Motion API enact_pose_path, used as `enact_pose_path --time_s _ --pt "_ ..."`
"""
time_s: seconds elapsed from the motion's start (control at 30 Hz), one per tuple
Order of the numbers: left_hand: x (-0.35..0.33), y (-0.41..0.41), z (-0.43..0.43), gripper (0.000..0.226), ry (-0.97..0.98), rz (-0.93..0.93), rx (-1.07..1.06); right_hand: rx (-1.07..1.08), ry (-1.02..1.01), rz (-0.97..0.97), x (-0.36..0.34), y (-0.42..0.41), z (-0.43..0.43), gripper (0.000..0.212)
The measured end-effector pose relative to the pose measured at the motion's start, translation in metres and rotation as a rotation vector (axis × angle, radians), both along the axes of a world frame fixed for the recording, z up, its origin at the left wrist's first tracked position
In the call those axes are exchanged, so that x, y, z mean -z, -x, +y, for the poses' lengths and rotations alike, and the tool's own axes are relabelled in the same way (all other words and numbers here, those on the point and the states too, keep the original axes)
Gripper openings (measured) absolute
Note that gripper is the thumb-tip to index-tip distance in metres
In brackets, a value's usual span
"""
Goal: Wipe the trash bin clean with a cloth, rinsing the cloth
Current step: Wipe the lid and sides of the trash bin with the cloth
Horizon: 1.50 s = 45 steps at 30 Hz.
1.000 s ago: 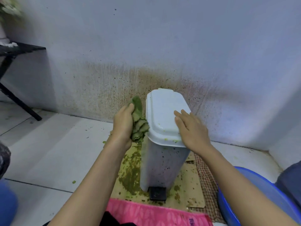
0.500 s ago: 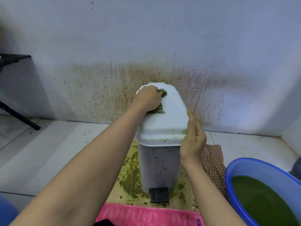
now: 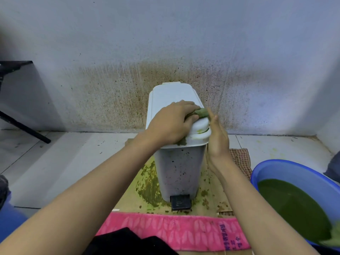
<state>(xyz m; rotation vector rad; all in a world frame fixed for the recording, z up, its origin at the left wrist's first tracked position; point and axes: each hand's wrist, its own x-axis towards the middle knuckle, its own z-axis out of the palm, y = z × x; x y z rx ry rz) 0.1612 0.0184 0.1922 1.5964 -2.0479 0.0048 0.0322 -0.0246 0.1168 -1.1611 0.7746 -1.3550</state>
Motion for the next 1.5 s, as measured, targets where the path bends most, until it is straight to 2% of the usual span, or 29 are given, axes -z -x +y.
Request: enact_pose_path --time_s 0.07,0.13,0.27,0.33,0.4,0.53,0.67,0.73,0.9,0.93,1.03,1.1,1.23,1.37,1.5 --pt "0.02 0.0 0.023 0.033 0.212 -0.085 0.04 -0.107 -0.063 -0.021 0.003 0.005 -0.008 0.054" --pt "0.045 -0.011 0.041 0.033 0.391 -0.174 0.076 -0.183 -0.062 -0.009 0.002 0.01 -0.01 0.072" --pt "0.081 -0.024 0.058 0.033 0.553 -0.289 0.002 -0.233 -0.06 0.013 -0.001 0.015 -0.002 0.089" --pt "0.081 -0.008 0.054 0.03 0.569 -0.274 -0.071 -0.241 -0.064 0.013 -0.001 0.016 -0.002 0.087" --pt "0.076 0.015 0.045 0.028 0.563 -0.254 -0.12 -0.249 -0.053 0.011 -0.001 0.016 -0.002 0.076" --pt "0.07 0.043 0.033 0.029 0.548 -0.272 -0.116 -0.227 -0.027 0.06 0.001 0.02 -0.002 0.067" --pt "0.076 0.025 0.038 0.033 0.573 -0.28 -0.118 -0.218 -0.021 0.119 -0.003 0.021 0.001 0.065" --pt "0.089 0.008 0.047 0.035 0.611 -0.227 -0.152 -0.204 0.014 0.156 -0.004 0.02 0.0 0.061" --pt "0.116 -0.012 0.058 0.056 0.633 -0.01 -0.193 -0.185 0.077 0.204 0.023 0.017 0.015 0.091" --pt "0.117 -0.011 0.055 0.055 0.629 0.015 -0.186 -0.176 0.106 0.204 0.034 0.016 0.021 0.089" --pt "0.118 -0.01 0.047 0.047 0.629 0.07 -0.162 -0.161 0.181 0.237 0.065 0.012 0.031 0.066" --pt "0.116 -0.015 0.042 0.047 0.638 0.101 -0.147 -0.164 0.173 0.256 0.07 0.009 0.023 0.064" --pt "0.097 -0.029 0.02 0.04 0.66 0.164 -0.118 -0.114 0.193 0.285 0.056 -0.005 -0.001 0.074" --pt "0.097 -0.039 -0.003 0.041 0.692 0.169 -0.173 -0.124 0.155 0.233 0.043 -0.023 -0.018 0.06" --pt "0.131 -0.044 -0.017 0.045 0.703 0.181 -0.244 -0.142 0.11 0.21 0.033 -0.035 -0.028 0.046"
